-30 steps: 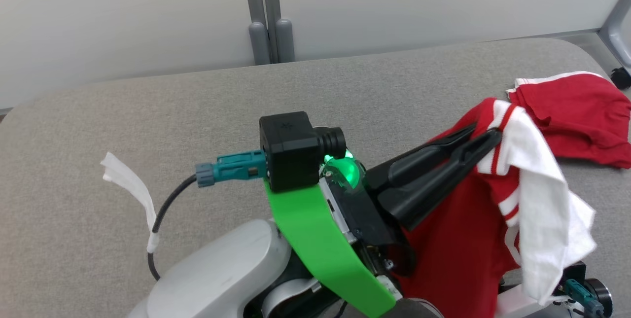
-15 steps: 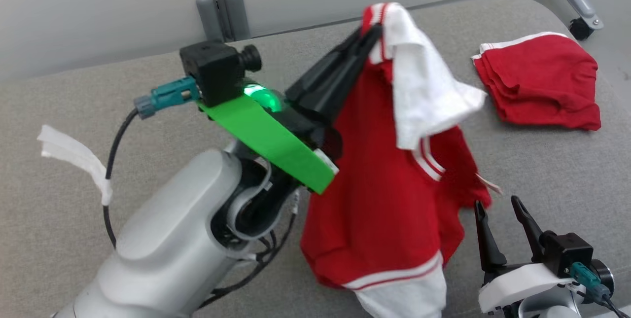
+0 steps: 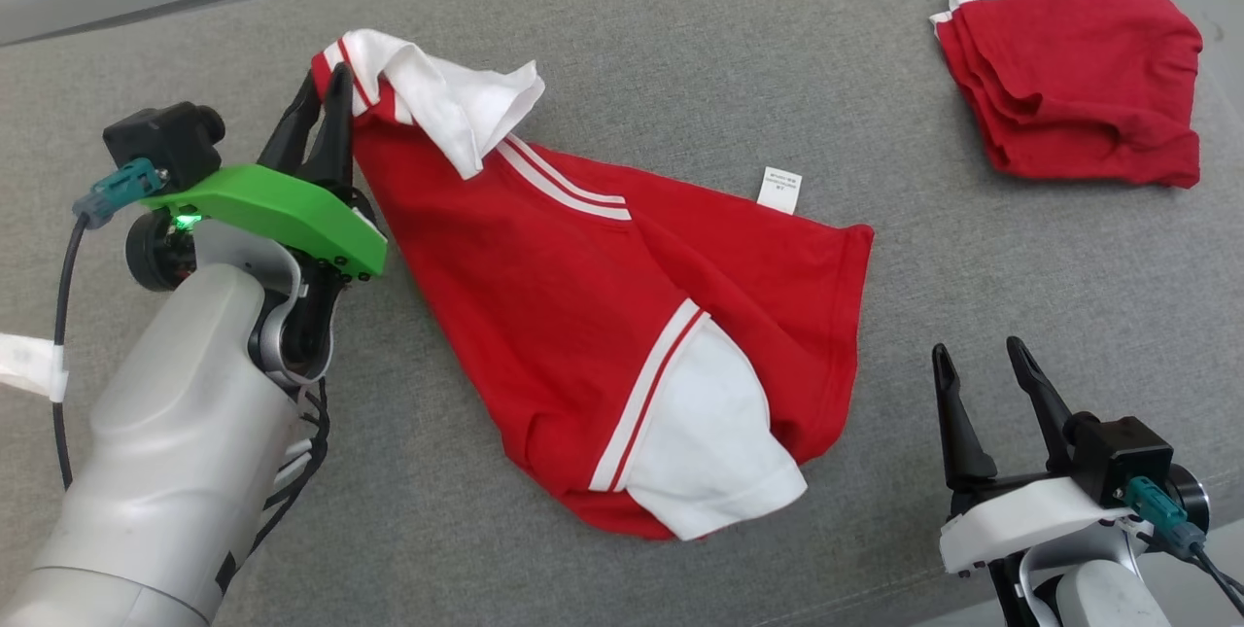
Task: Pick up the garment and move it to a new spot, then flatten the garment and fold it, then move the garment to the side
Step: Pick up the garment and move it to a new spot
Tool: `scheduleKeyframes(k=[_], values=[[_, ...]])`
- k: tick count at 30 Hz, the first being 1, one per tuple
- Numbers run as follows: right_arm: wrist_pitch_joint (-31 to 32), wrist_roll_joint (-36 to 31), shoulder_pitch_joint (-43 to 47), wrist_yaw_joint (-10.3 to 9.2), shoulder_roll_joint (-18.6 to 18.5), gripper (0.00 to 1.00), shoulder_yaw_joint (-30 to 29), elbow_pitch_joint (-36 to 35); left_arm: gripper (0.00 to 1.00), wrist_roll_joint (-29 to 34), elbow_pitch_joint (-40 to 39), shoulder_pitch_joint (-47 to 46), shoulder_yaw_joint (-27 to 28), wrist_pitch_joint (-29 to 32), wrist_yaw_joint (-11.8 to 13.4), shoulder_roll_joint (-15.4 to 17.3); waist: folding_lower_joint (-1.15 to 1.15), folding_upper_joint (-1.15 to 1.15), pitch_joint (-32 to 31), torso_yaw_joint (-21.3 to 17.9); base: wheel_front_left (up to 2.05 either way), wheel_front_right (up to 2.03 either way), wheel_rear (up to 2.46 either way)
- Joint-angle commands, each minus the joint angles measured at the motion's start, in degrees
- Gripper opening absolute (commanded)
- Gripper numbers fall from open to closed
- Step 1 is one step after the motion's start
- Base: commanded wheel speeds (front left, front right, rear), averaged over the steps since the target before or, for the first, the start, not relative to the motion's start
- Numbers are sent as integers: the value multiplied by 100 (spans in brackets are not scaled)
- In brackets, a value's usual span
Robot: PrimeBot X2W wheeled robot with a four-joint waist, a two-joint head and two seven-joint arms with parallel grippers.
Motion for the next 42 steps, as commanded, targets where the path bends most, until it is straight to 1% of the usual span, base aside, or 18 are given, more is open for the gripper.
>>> scheduleKeyframes(k=[1, 2, 5, 8, 13, 18, 22, 28, 32, 38, 42], values=[[-15, -31, -53, -9, -7, 100, -23, -1, 100, 161, 179, -69, 189, -47, 19, -55, 0, 0, 135, -4, 0, 0, 0], [-15, -47, -53, -9, -5, 100, -39, 0, 100, 265, 294, -21, 297, -43, 33, -102, 0, 0, 137, 15, 0, 0, 0], [-15, -53, -32, -9, -8, 100, -103, 49, 100, 530, 435, 217, 731, -43, -90, -338, 0, 0, 59, 100, 0, 0, 0], [-15, -15, 28, -9, -7, 100, -164, 64, 100, 1067, 191, 451, 1111, -44, -132, -461, 0, 0, -73, 205, 0, 0, 0], [-15, -60, 207, -9, -9, 100, -268, 66, 100, 2104, -820, 1391, 1952, -39, -164, -811, 0, 0, -475, 412, 0, 0, 0], [-16, -104, 421, -9, -9, 100, -367, 78, 100, 2831, -1784, 2621, 2569, -39, -266, -1147, 0, 0, -925, 610, 0, 0, 0], [-15, -157, 536, -9, -10, 100, -485, 43, 100, 3136, -2325, 3498, 2853, -40, -312, -1293, 0, 0, -1148, 766, 0, 0, 0], [-16, -228, 815, -9, -10, 100, -694, -7, 100, 3667, -2815, 4608, 3155, -40, -344, -1361, 0, 0, -1429, 1037, 0, 0, 0], [-15, -228, 983, -9, -9, 100, -816, -35, 100, 3735, -3079, 5206, 3347, -40, -280, -1366, 0, 0, -1560, 1189, 0, 0, 0], [-15, -229, 1124, -9, -10, 100, -896, -24, 100, 3895, -3231, 5728, 3430, -40, -250, -1366, 0, 0, -1689, 1386, 0, 0, 0], [-15, -269, 1141, -9, -10, 100, -850, -30, 100, 3965, -3217, 5840, 3435, -40, -283, -1367, 0, 0, -1724, 1457, 0, 0, 0]])
